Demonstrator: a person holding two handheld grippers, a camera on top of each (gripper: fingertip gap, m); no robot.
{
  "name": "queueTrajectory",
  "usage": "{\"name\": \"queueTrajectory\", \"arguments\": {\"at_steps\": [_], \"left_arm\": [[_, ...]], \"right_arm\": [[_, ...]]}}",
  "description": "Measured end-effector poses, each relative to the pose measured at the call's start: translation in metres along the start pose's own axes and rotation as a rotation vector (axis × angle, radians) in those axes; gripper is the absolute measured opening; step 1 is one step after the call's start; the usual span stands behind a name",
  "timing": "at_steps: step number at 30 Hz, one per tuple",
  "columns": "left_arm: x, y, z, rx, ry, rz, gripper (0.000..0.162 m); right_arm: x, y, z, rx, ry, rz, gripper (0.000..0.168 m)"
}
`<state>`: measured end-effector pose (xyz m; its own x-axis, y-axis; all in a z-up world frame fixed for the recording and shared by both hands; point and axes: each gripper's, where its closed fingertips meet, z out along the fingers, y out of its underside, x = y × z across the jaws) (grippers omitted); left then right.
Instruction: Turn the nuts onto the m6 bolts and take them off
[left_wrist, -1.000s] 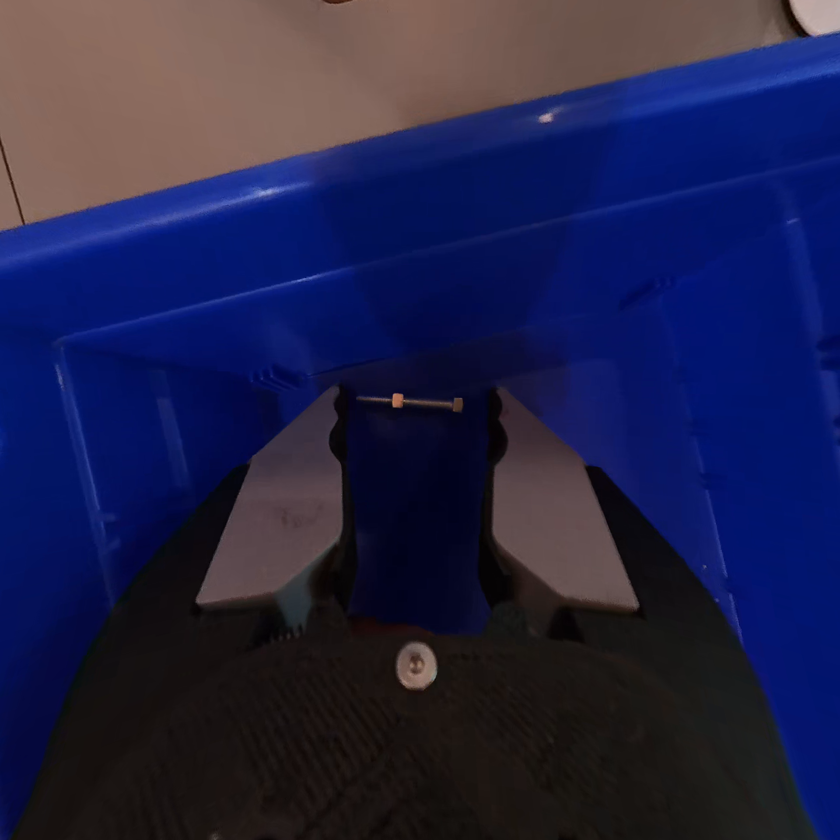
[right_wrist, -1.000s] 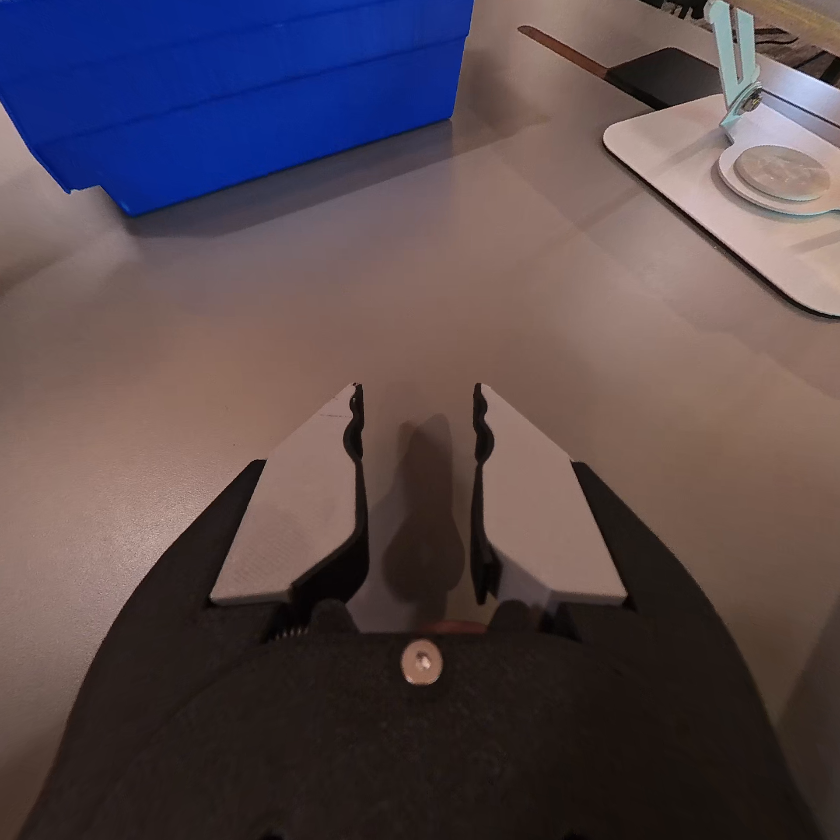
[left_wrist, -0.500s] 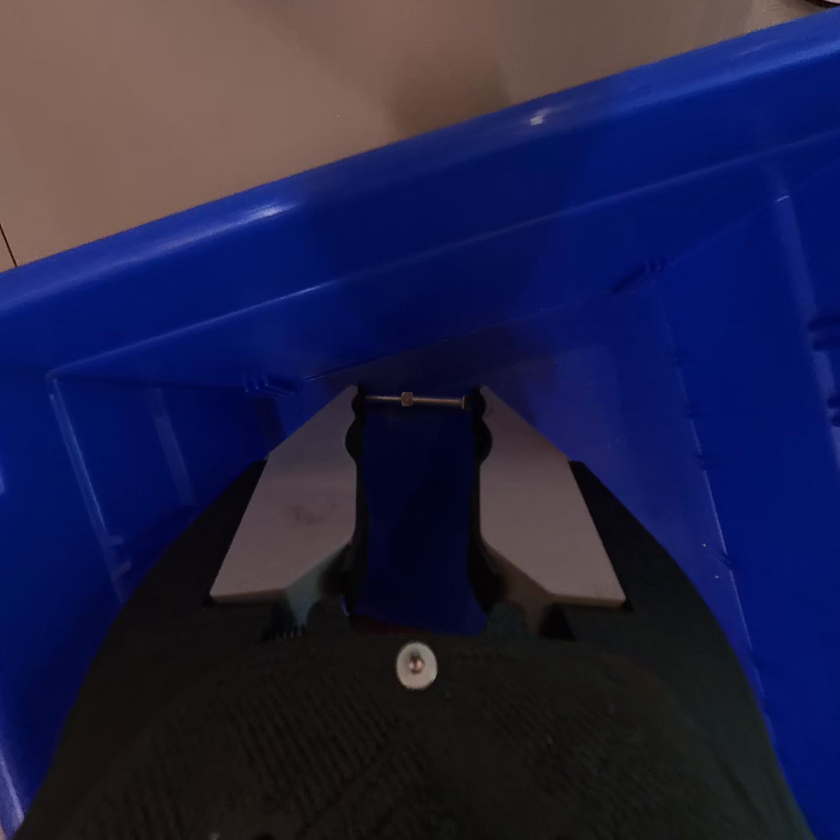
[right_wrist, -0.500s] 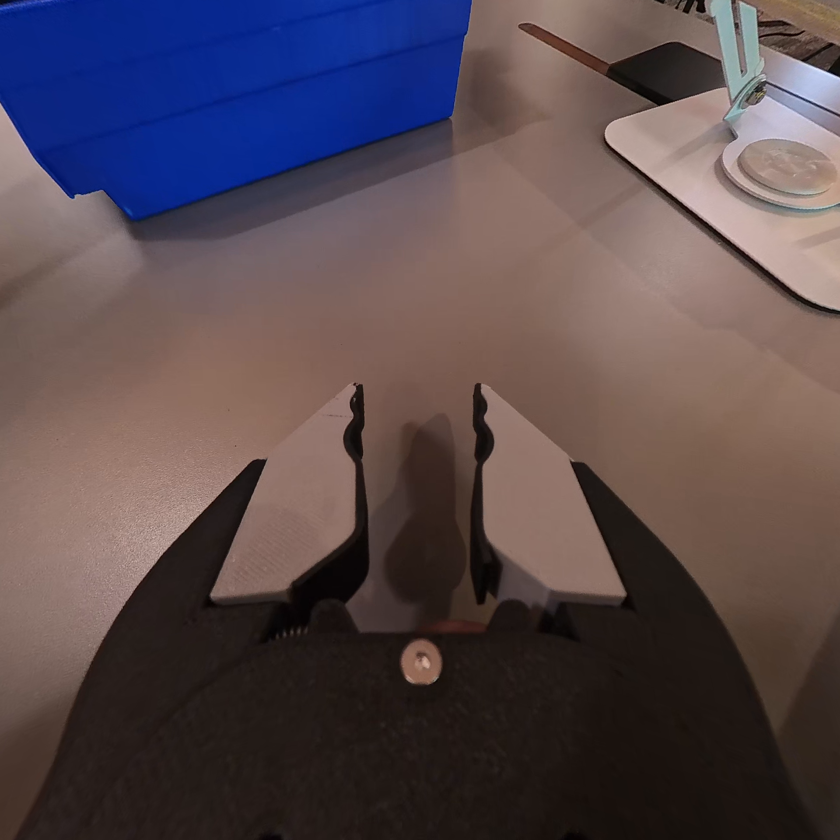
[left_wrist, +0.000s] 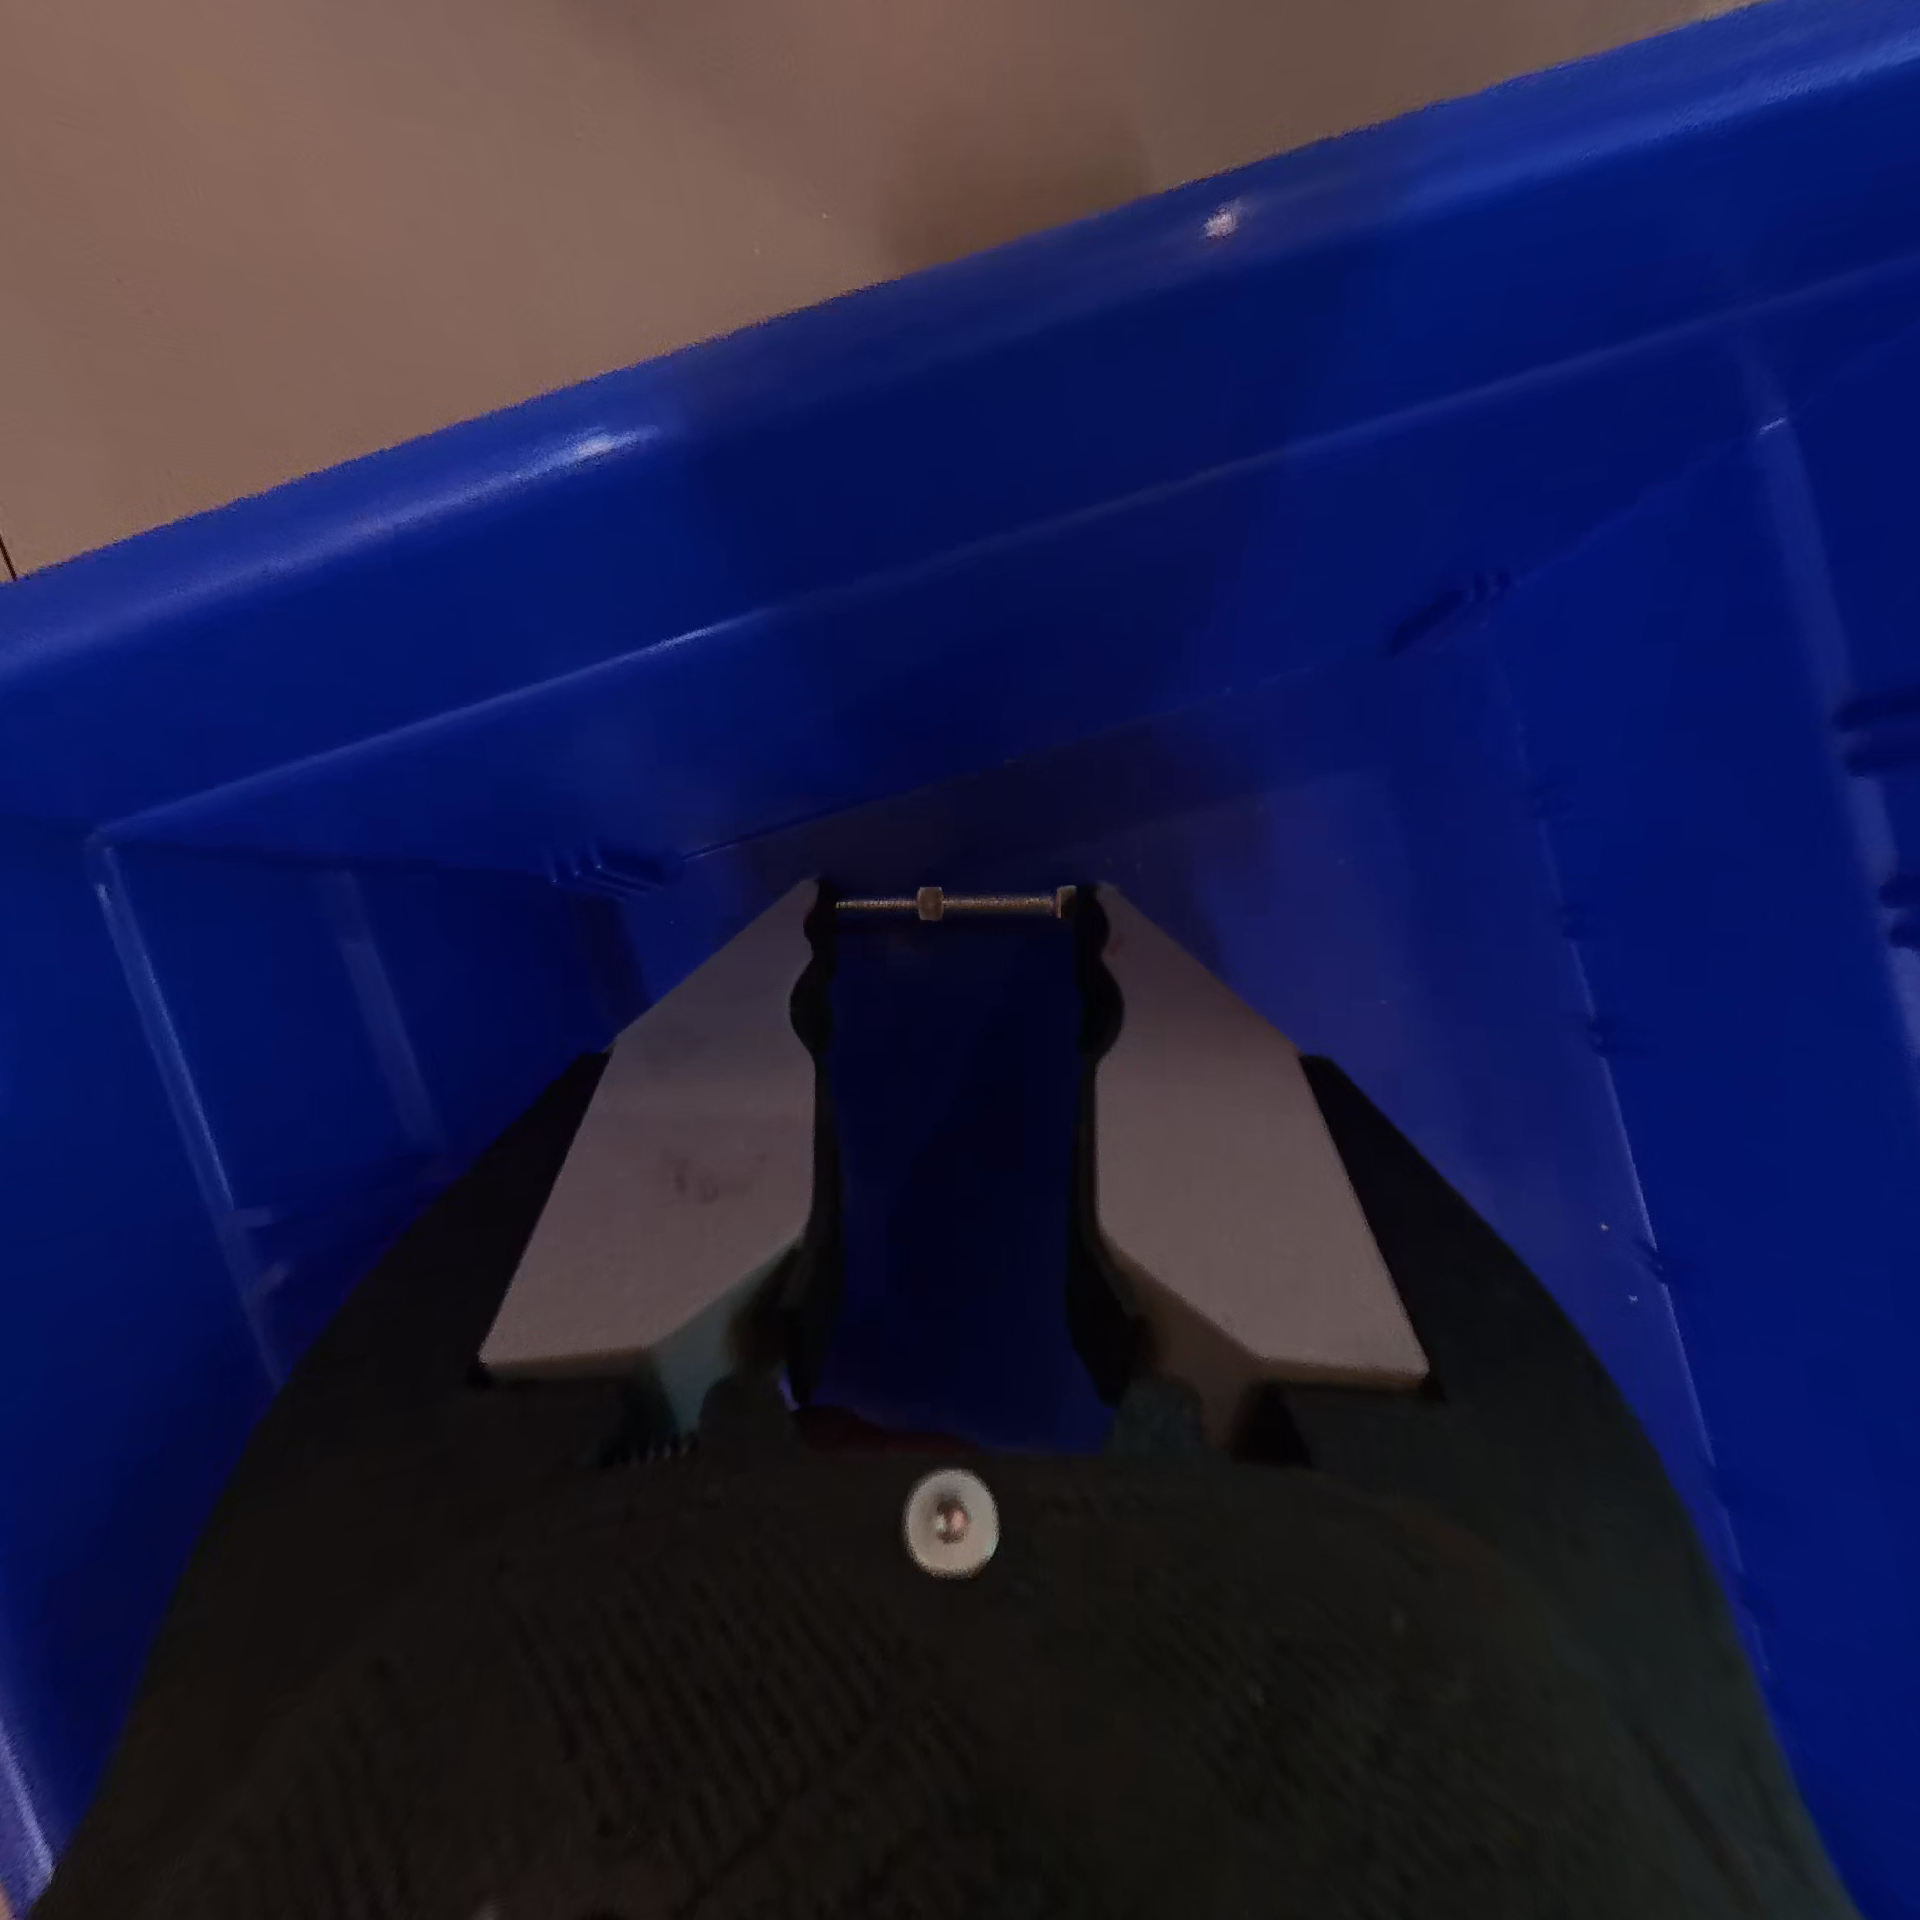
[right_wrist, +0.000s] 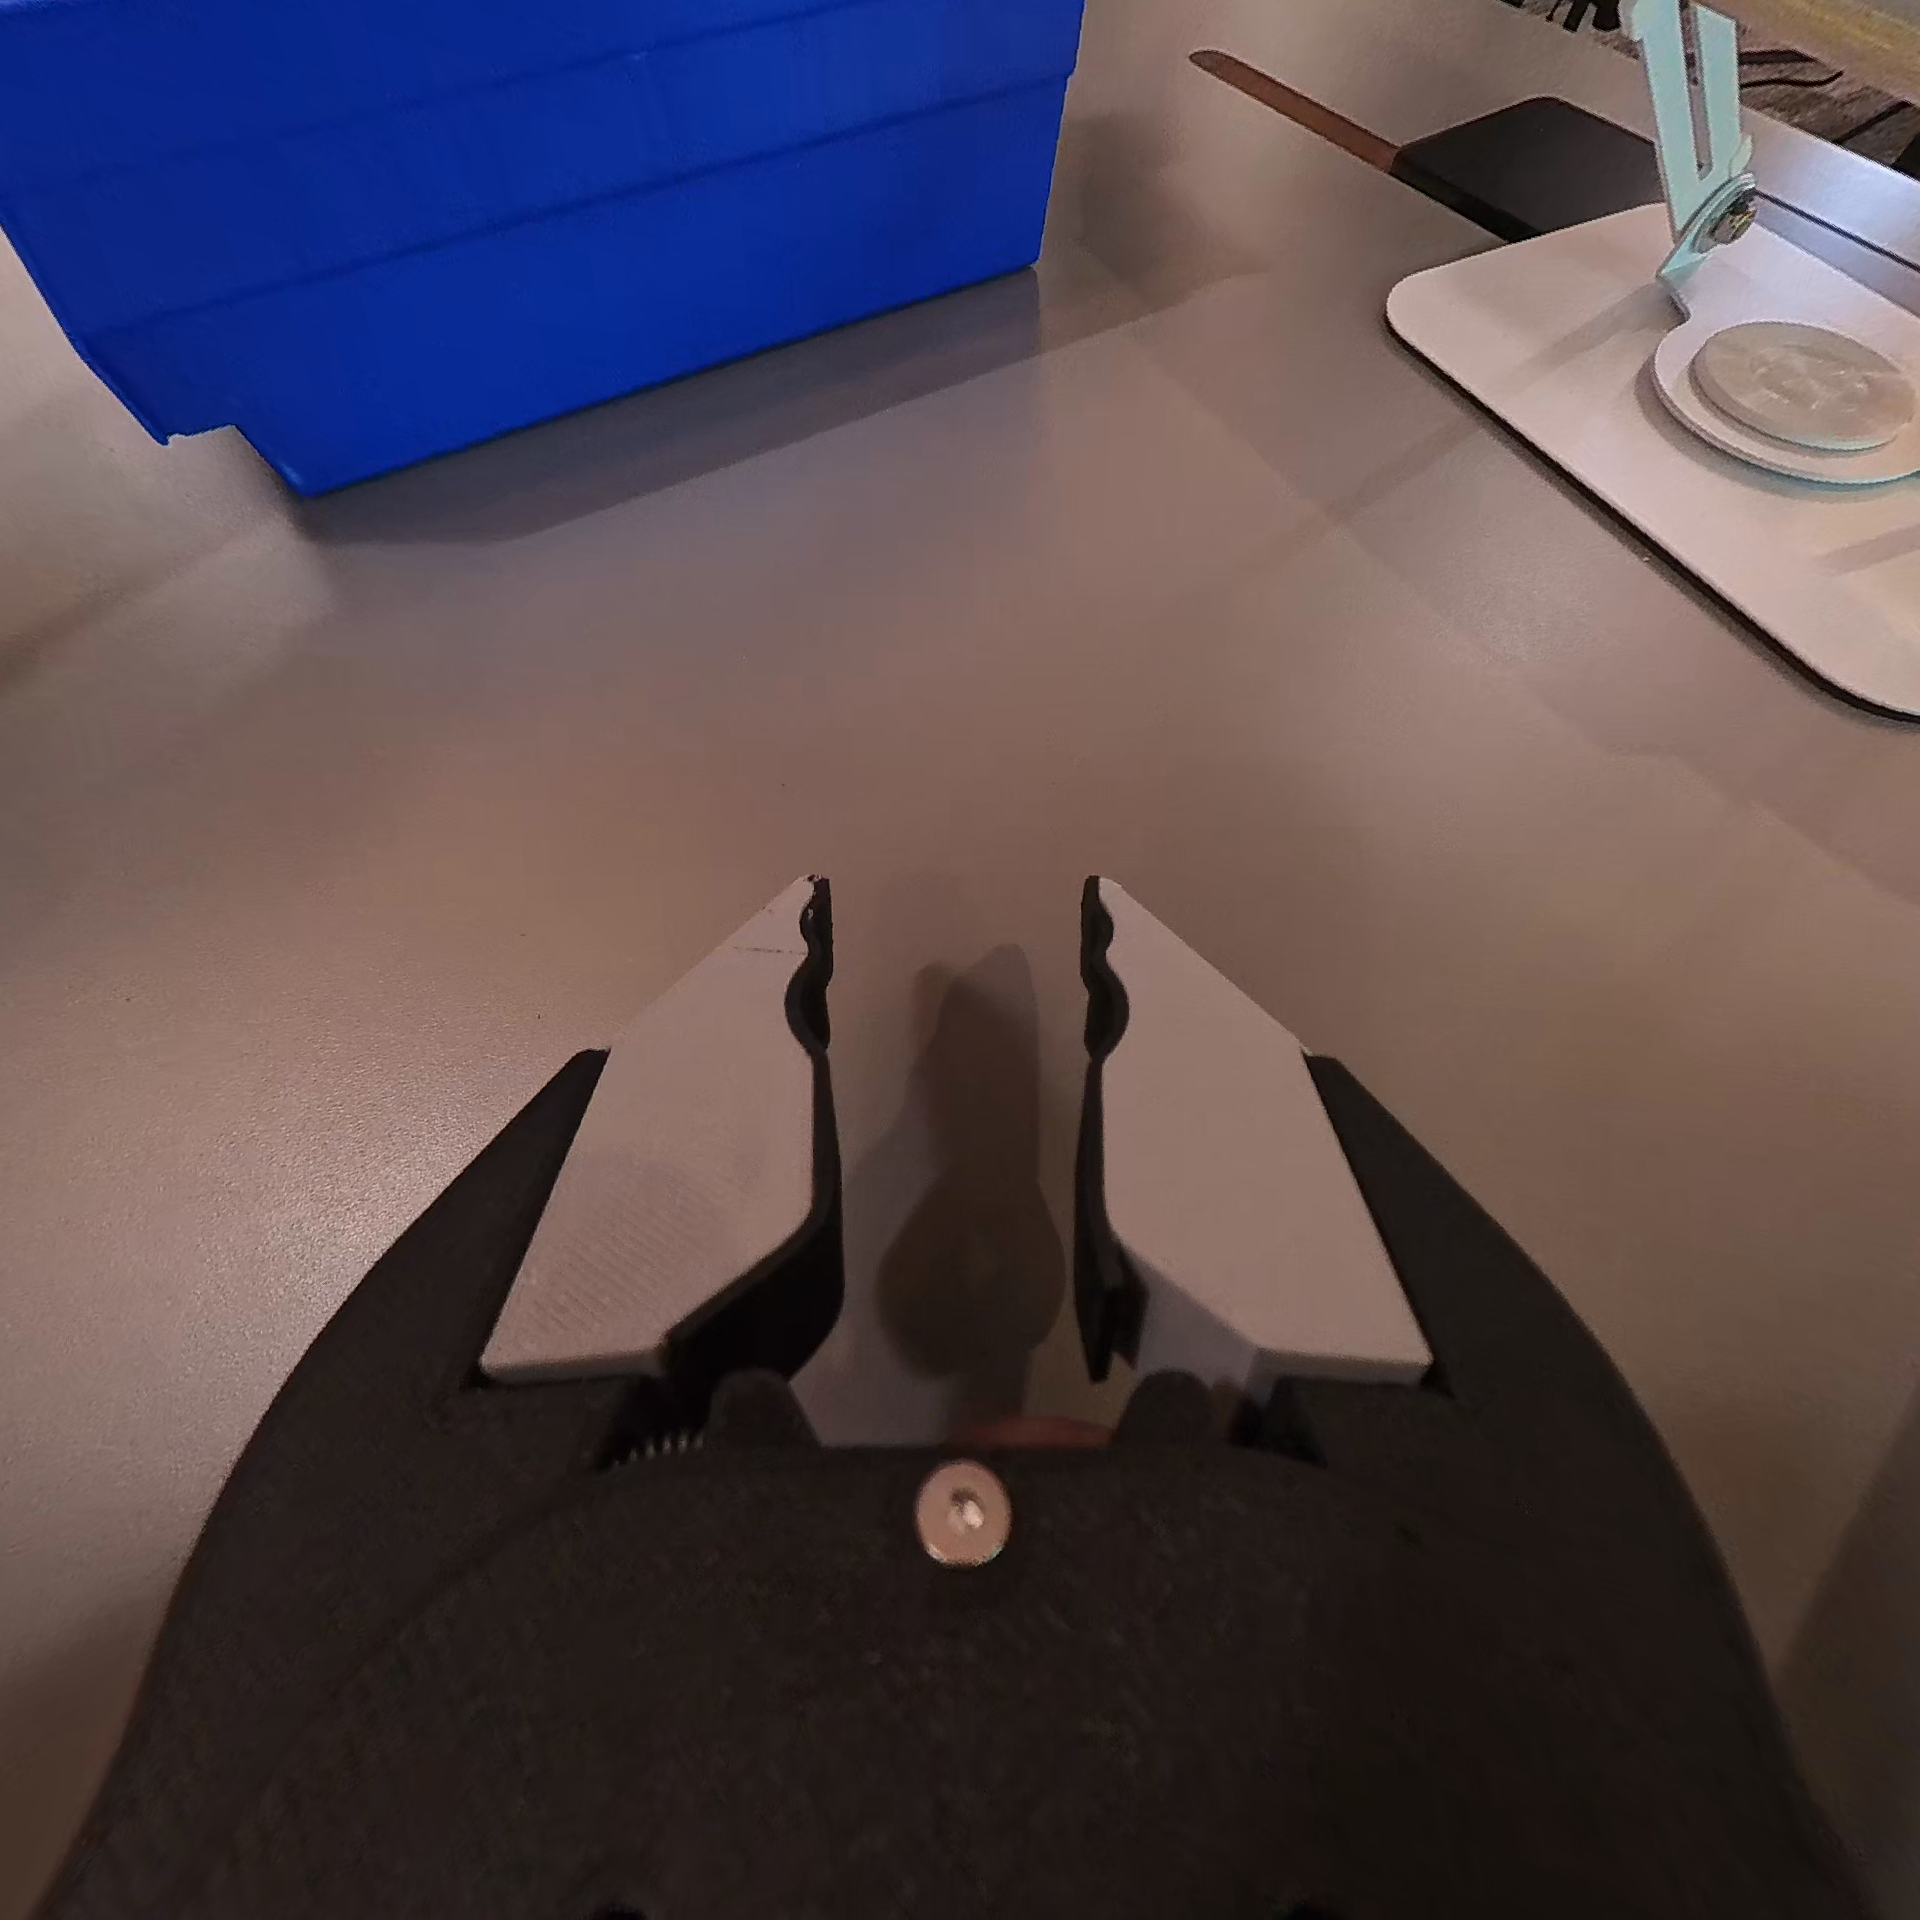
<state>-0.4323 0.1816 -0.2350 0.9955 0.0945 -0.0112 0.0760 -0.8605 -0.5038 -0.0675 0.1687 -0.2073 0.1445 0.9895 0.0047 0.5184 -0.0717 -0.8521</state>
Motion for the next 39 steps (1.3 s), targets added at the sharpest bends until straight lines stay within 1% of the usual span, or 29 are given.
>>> {"name": "queueTrajectory", "arguments": {"at_steps": [3, 7, 10, 13, 15, 16, 18, 20, 22, 24, 26, 29, 31, 33, 35, 36, 39], "left_arm": [[0.0, 0.0, 0.0, -0.005, -0.01, 0.004, 0.046], [0.007, -0.001, -0.008, -0.008, -0.02, 0.061, 0.046], [0.013, -0.014, -0.029, 0.042, -0.054, 0.142, 0.046], [0.035, -0.037, -0.066, 0.167, -0.055, 0.25, 0.045], [0.072, -0.05, -0.099, 0.304, -0.016, 0.384, 0.045], [0.098, -0.054, -0.116, 0.385, 0.009, 0.473, 0.045], [0.153, -0.053, -0.148, 0.554, 0.017, 0.672, 0.045], [0.211, -0.04, -0.172, 0.707, 0.019, 0.874, 0.045], [0.272, -0.017, -0.189, 0.861, 0.067, 1.056, 0.045], [0.315, 0.003, -0.19, 0.936, 0.049, 1.169, 0.045], [0.348, 0.02, -0.186, 1.0, 0.015, 1.278, 0.045], [0.379, 0.031, -0.181, 1.084, -0.027, 1.356, 0.045], [0.391, 0.035, -0.181, 1.119, -0.013, 1.366, 0.045], [0.396, 0.036, -0.178, 1.119, -0.017, 1.372, 0.045], [0.396, 0.034, -0.176, 1.127, -0.027, 1.371, 0.045], [0.396, 0.033, -0.175, 1.127, -0.014, 1.363, 0.045], [0.395, 0.033, -0.173, 1.132, 0.026, 1.333, 0.045]], "right_arm": [[0.0, 0.0, 0.0, 0.001, -0.001, 0.002, 0.045], [0.0, 0.0, 0.0, 0.002, 0.001, 0.0, 0.045], [0.0, -0.001, -0.001, 0.008, 0.0, 0.001, 0.045], [-0.002, -0.004, -0.004, 0.025, -0.018, 0.013, 0.045], [-0.005, -0.01, -0.008, 0.056, -0.056, 0.035, 0.045], [-0.008, -0.016, -0.012, 0.082, -0.082, 0.05, 0.044], [-0.015, -0.031, -0.023, 0.162, -0.158, 0.087, 0.043], [-0.025, -0.048, -0.038, 0.257, -0.276, 0.139, 0.042], [-0.037, -0.062, -0.054, 0.331, -0.424, 0.203, 0.039], [-0.047, -0.071, -0.07, 0.381, -0.562, 0.265, 0.038], [-0.055, -0.076, -0.08, 0.408, -0.665, 0.302, 0.038], [-0.061, -0.074, -0.081, 0.387, -0.712, 0.316, 0.037], [-0.064, -0.071, -0.079, 0.364, -0.718, 0.302, 0.032], [-0.07, -0.068, -0.08, 0.35, -0.742, 0.284, 0.027], [-0.076, -0.068, -0.083, 0.348, -0.769, 0.259, 0.006], [-0.075, -0.068, -0.082, 0.345, -0.758, 0.25, 0.003], [-0.074, -0.066, -0.081, 0.336, -0.735, 0.235, 0.002]]}}
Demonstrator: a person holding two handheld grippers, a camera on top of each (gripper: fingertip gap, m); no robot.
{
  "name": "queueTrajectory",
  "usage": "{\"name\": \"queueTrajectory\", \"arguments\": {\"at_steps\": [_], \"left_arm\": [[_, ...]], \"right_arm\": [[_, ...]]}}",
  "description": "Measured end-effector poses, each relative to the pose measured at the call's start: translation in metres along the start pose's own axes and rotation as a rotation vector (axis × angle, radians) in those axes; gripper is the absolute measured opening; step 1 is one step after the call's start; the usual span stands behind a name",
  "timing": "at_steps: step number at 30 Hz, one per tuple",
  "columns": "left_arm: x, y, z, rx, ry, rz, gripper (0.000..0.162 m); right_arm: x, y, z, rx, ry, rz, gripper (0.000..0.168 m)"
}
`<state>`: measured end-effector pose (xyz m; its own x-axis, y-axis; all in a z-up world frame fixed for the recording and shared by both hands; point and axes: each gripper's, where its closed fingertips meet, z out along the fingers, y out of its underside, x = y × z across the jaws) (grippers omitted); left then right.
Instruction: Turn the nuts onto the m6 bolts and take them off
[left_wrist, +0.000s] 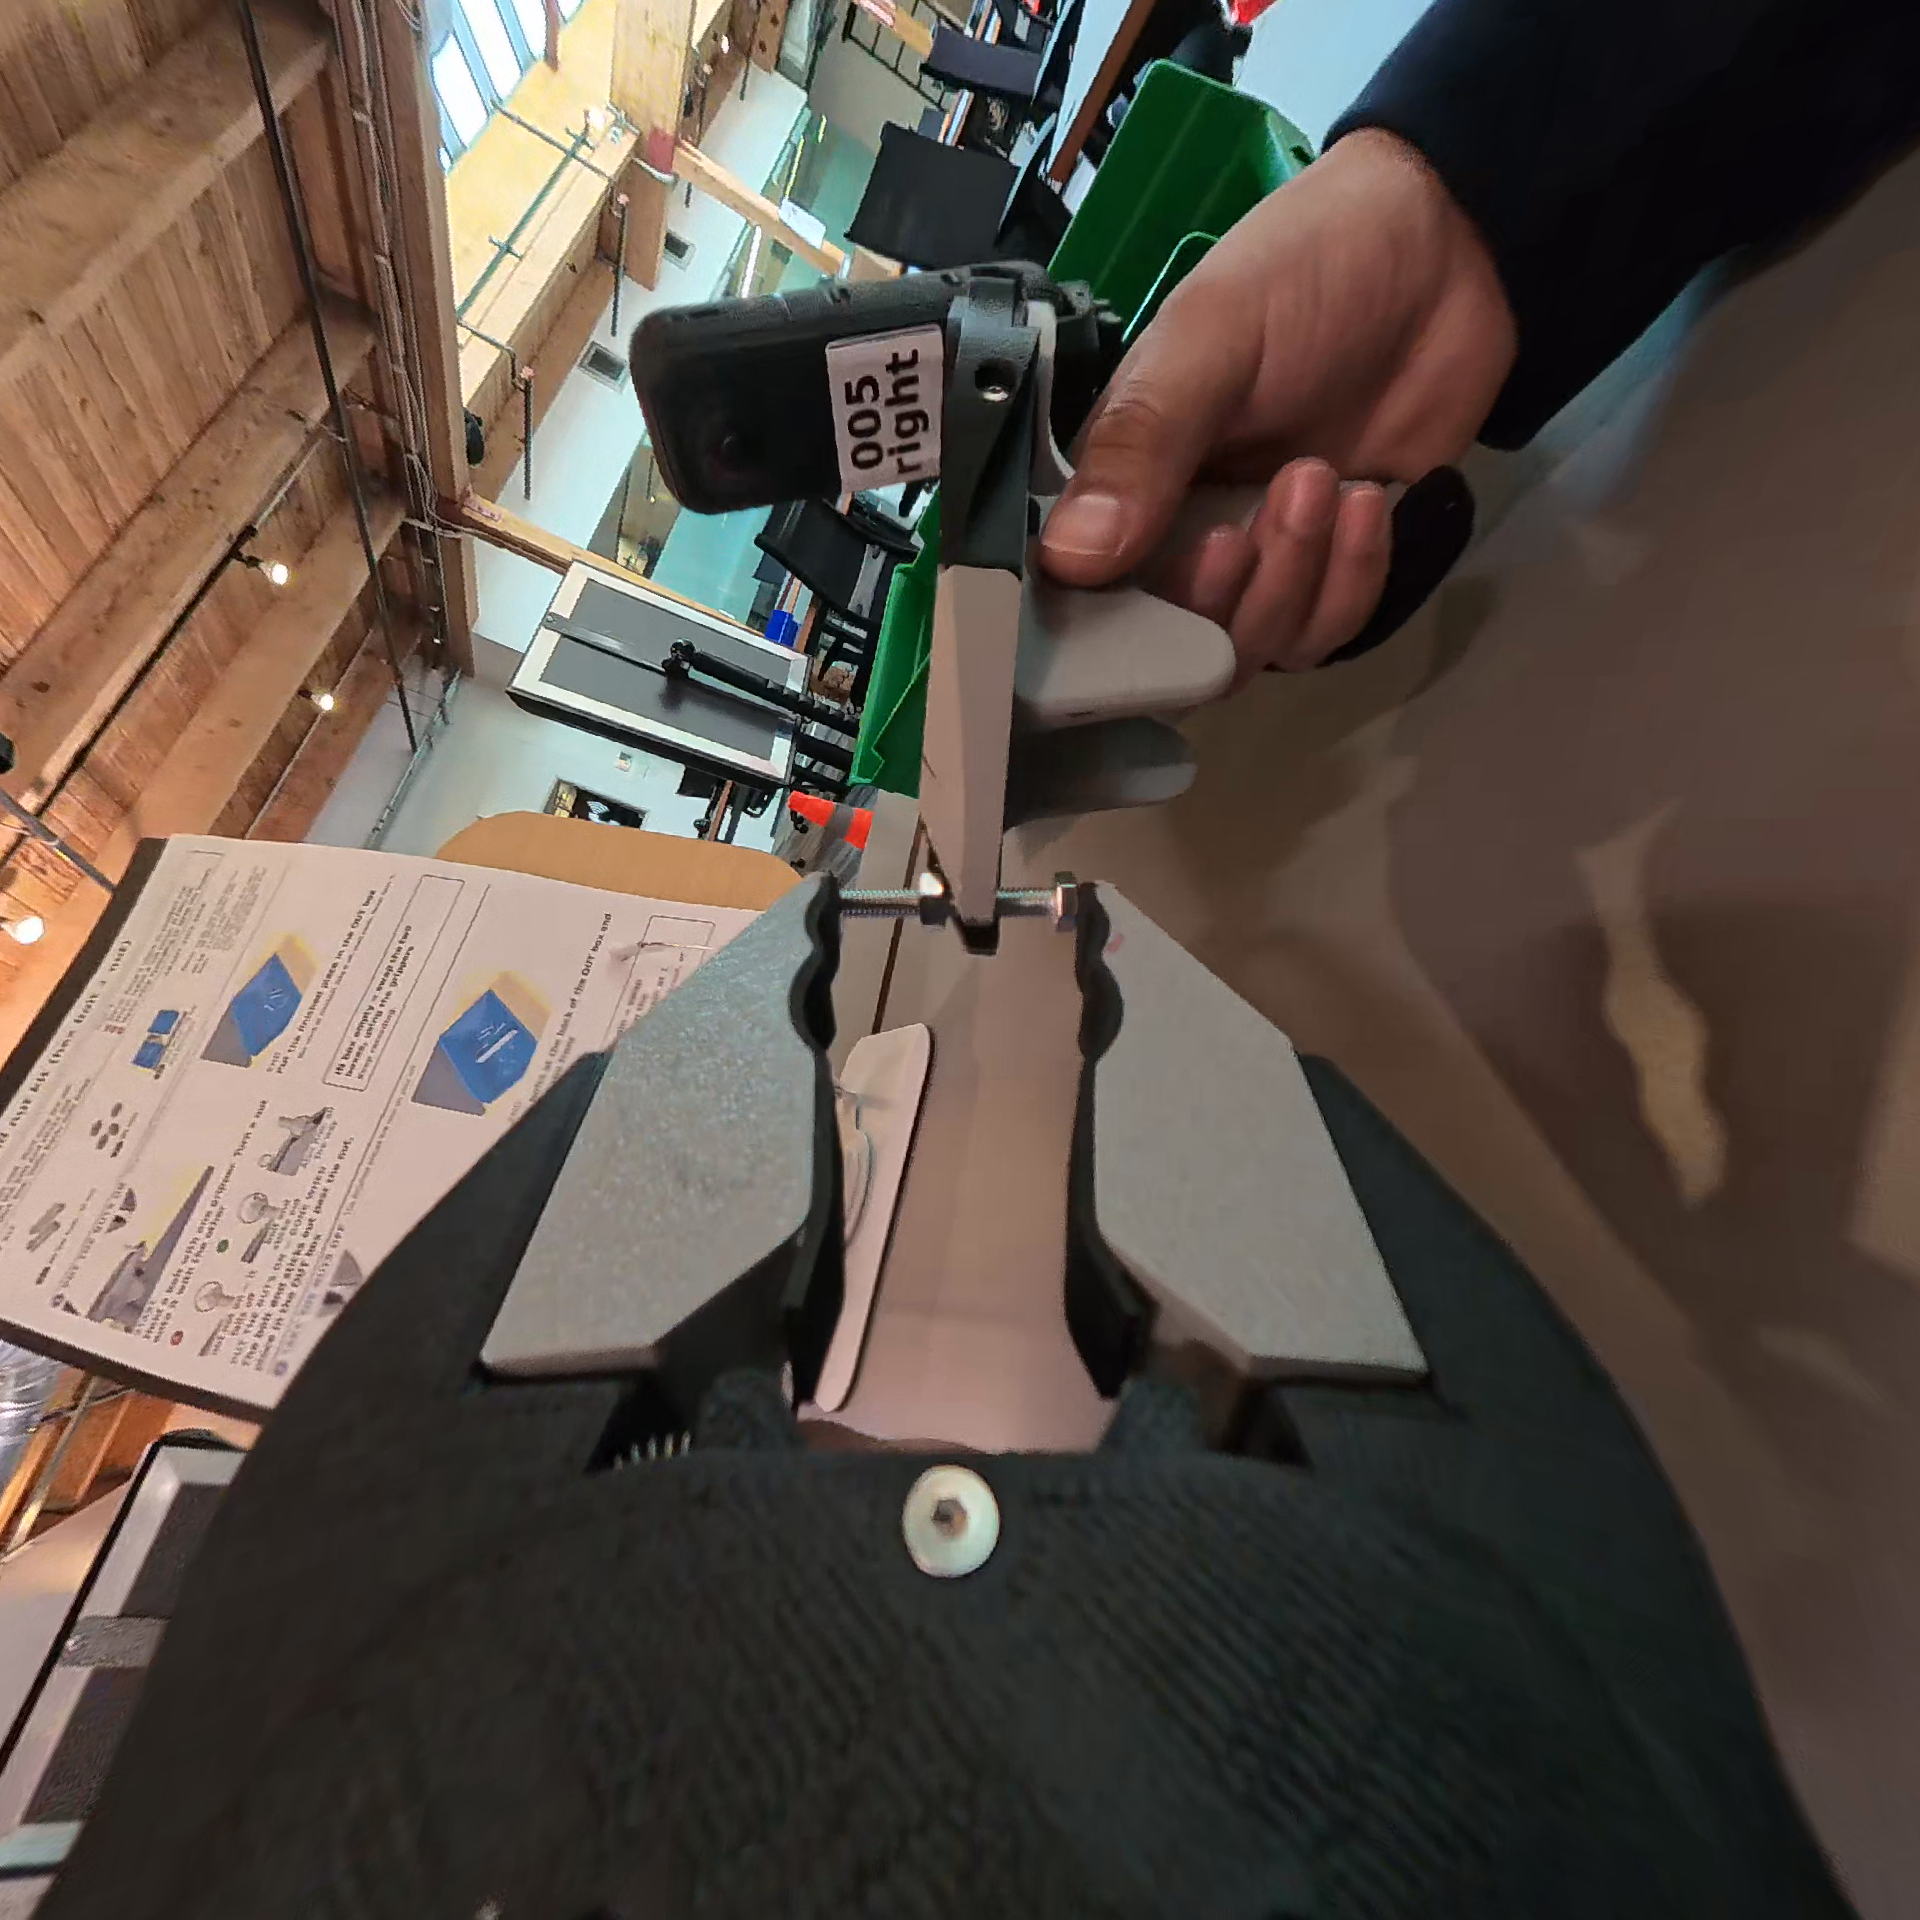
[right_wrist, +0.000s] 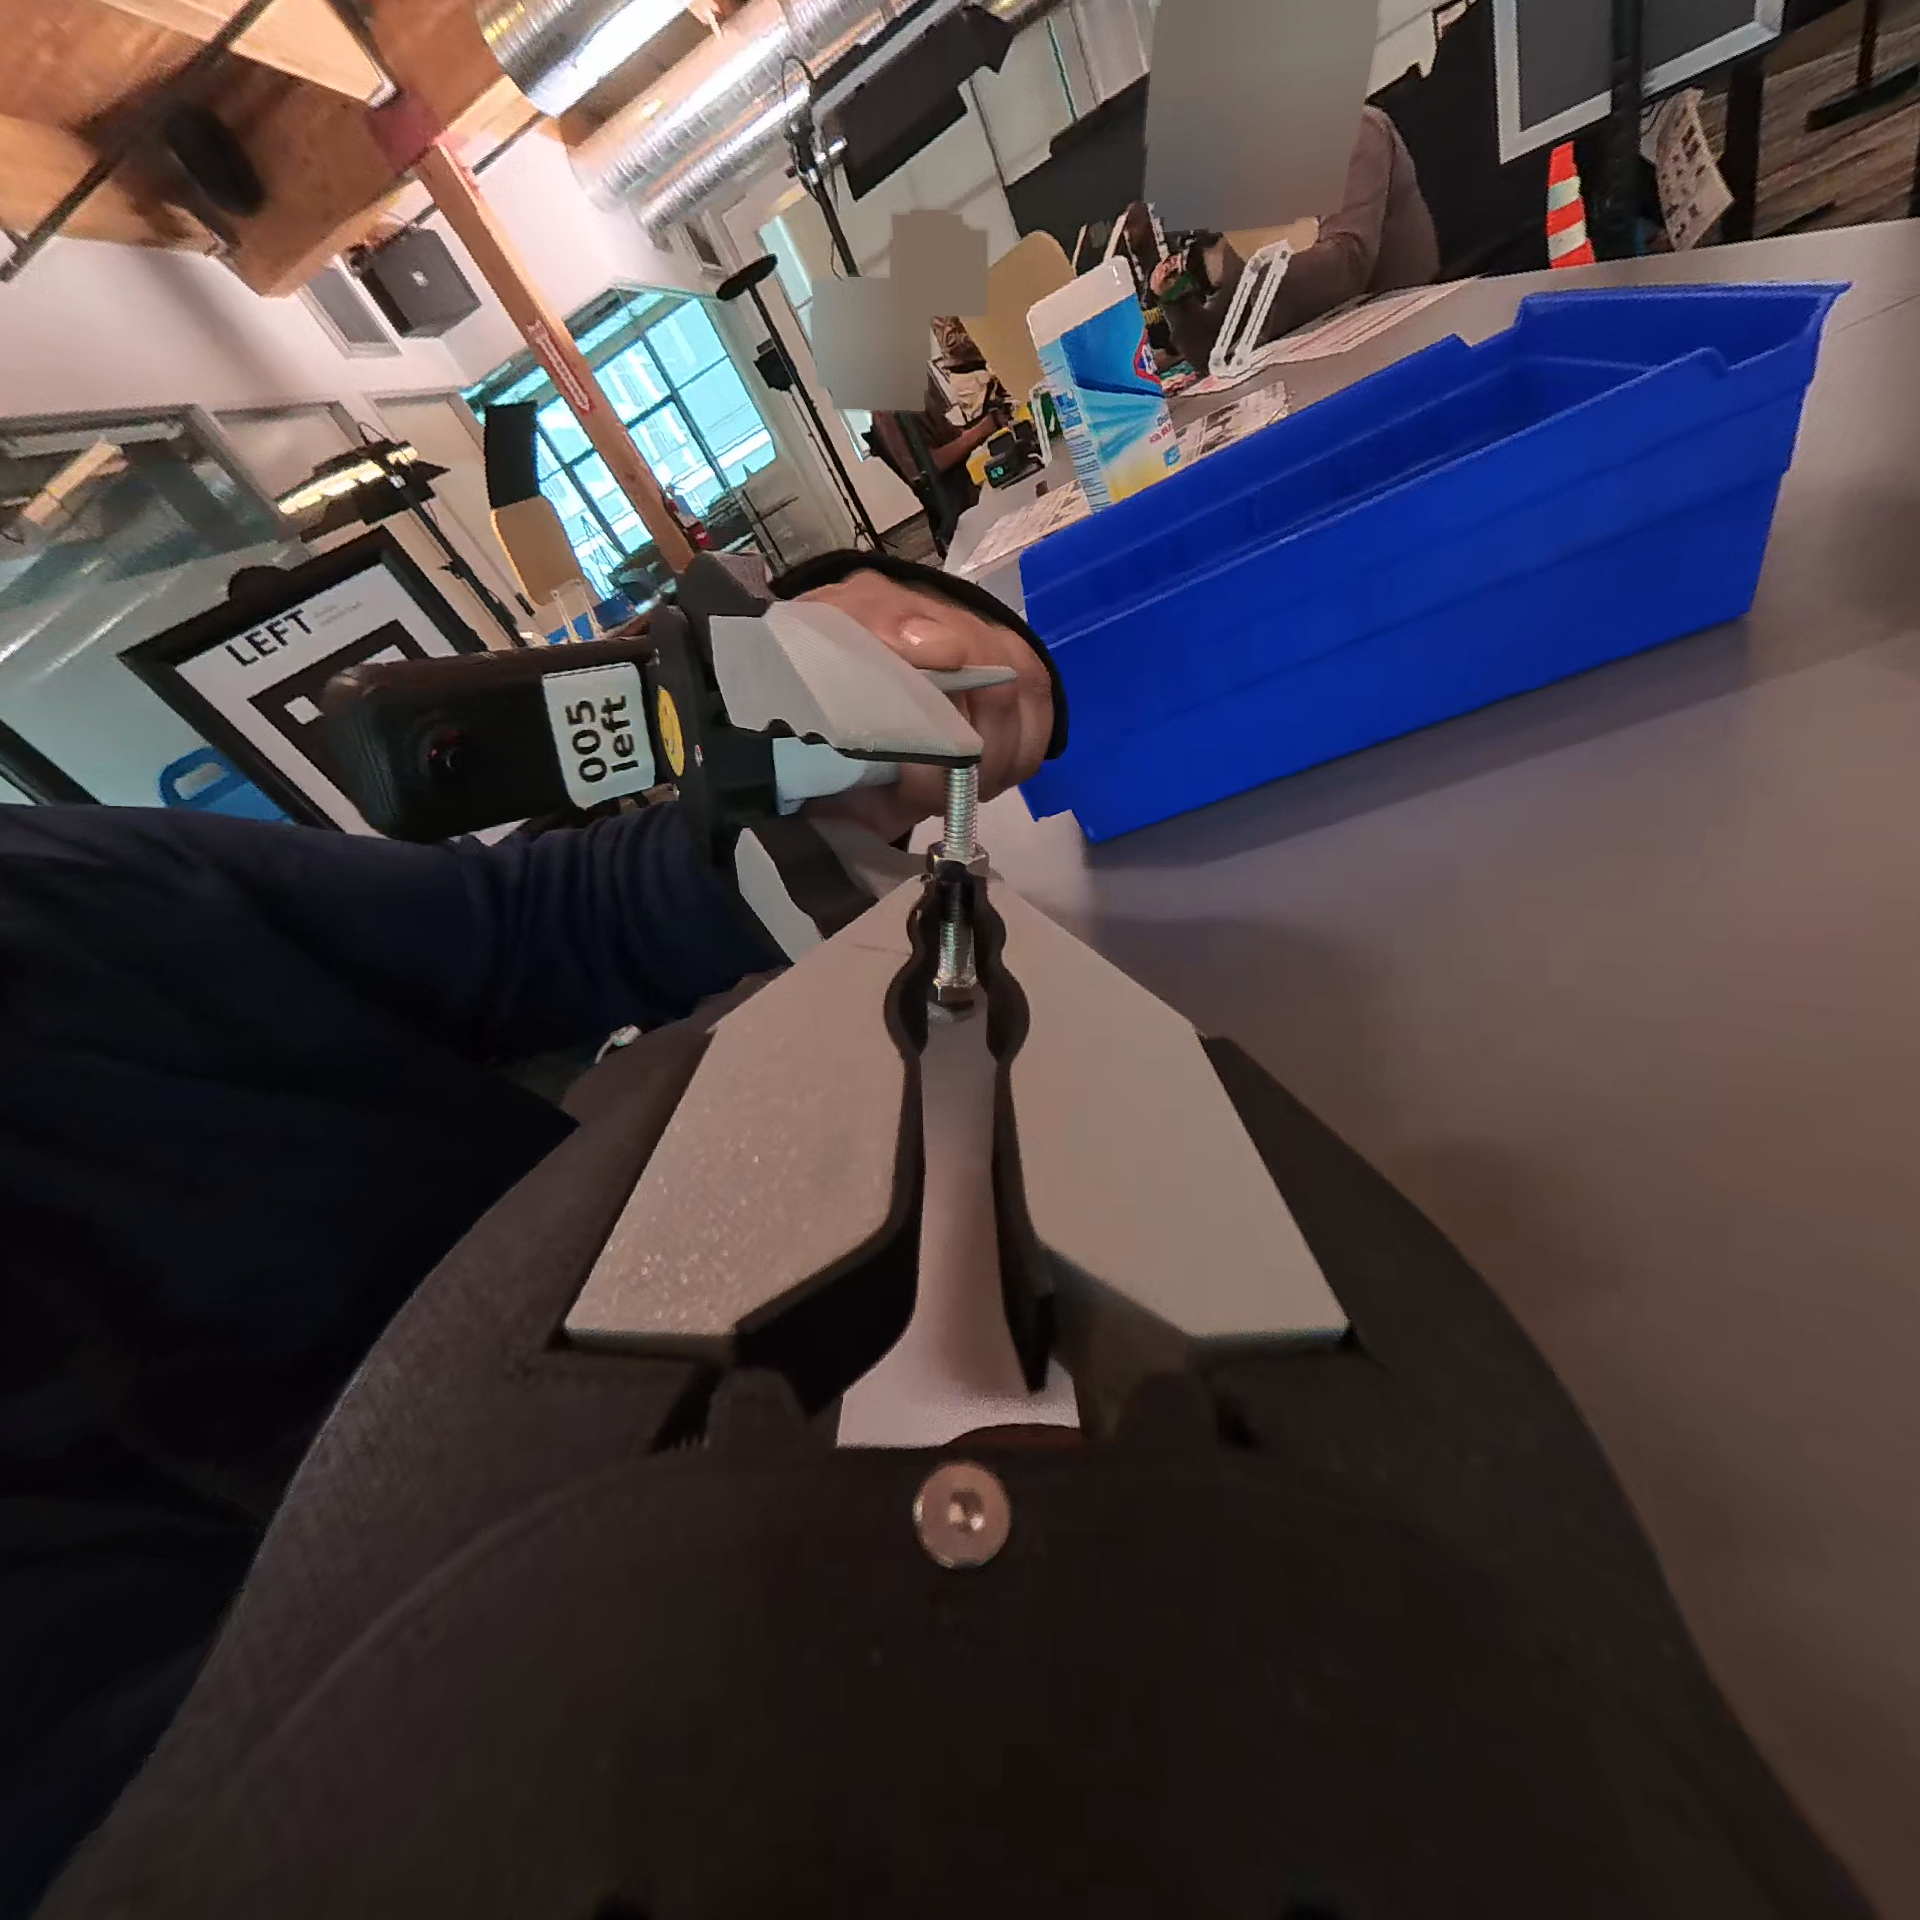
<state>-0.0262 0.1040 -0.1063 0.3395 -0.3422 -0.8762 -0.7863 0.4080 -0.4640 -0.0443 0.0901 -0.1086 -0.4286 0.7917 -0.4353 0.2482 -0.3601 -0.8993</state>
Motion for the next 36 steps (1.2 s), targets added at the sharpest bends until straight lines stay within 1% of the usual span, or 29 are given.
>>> {"name": "queueTrajectory", "arguments": {"at_steps": [2, 4, 6, 8, 9, 11, 14, 17, 21, 25, 26, 32, 36], "left_arm": [[0.001, 0.004, 0.001, -0.005, -0.006, -0.029, 0.045], [-0.002, 0.004, 0.001, 0.018, -0.052, -0.114, 0.044], [-0.006, 0.008, -0.002, 0.037, -0.077, -0.287, 0.038], [-0.011, 0.022, -0.002, 0.009, -0.084, -0.512, 0.038], [-0.009, 0.03, -0.001, -0.025, -0.06, -0.63, 0.04], [0.002, 0.03, 0.003, -0.019, 0.06, -0.833, 0.043], [0.007, 0.015, 0.007, 0.093, 0.183, -1.088, 0.044], [0.0, 0.007, 0.011, 0.186, 0.211, -1.252, 0.043], [-0.003, 0.002, 0.015, 0.246, 0.239, -1.335, 0.041], [-0.005, 0.0, 0.017, 0.283, 0.239, -1.352, 0.021], [-0.004, -0.001, 0.017, 0.29, 0.243, -1.355, 0.01], [-0.003, 0.005, 0.016, 0.262, 0.225, -1.316, 0.009], [0.001, 0.005, 0.016, 0.241, 0.233, -1.293, 0.009]], "right_arm": [[0.004, 0.002, 0.0, -0.014, 0.032, -0.013, 0.002], [0.006, -0.001, -0.001, 0.003, 0.042, -0.008, 0.002], [0.012, -0.006, -0.006, 0.034, 0.068, -0.004, 0.002], [0.013, -0.015, -0.013, 0.097, 0.064, 0.001, 0.002], [0.011, -0.021, -0.016, 0.129, 0.055, 0.003, 0.002], [0.011, -0.028, -0.02, 0.176, 0.057, -0.009, 0.002], [0.009, -0.032, -0.021, 0.203, 0.073, -0.053, 0.002], [0.008, -0.032, -0.018, 0.213, 0.083, -0.079, 0.002], [0.01, -0.031, -0.014, 0.215, 0.093, -0.087, 0.002], [0.01, -0.027, -0.008, 0.196, 0.1, -0.1, 0.002], [0.01, -0.026, -0.007, 0.193, 0.102, -0.107, 0.002], [0.011, -0.025, -0.009, 0.181, 0.112, -0.111, 0.002], [0.009, -0.023, -0.006, 0.165, 0.115, -0.129, 0.01]]}}
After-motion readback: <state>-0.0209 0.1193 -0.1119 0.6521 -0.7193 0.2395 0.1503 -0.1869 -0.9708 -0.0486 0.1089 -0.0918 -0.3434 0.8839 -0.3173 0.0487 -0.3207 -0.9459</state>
